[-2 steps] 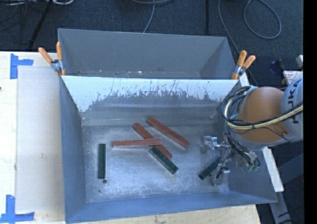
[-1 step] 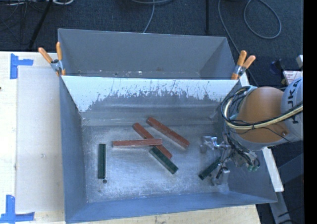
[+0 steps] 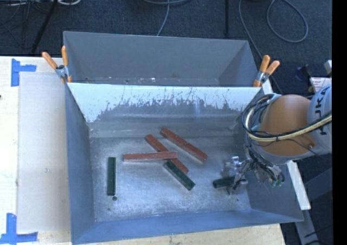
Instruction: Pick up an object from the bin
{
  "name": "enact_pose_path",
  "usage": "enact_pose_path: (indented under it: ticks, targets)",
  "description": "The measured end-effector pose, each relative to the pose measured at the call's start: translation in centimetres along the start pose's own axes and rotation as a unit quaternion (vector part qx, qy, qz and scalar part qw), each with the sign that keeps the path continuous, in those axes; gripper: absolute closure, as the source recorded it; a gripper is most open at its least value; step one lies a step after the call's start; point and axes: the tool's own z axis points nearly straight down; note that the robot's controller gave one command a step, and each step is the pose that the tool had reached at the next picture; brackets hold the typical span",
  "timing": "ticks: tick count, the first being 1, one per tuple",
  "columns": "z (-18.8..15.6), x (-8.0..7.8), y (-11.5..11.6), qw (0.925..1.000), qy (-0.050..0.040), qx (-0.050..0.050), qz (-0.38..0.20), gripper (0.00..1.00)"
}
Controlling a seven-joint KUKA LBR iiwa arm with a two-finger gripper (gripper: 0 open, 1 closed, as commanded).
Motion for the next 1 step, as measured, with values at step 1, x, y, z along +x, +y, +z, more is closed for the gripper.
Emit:
enact_pose_path:
  ticks: [1]
  targets:
    - [-12.43,-0.25,0.04,1.0,-0.0039,0.001,0.0,1.0]
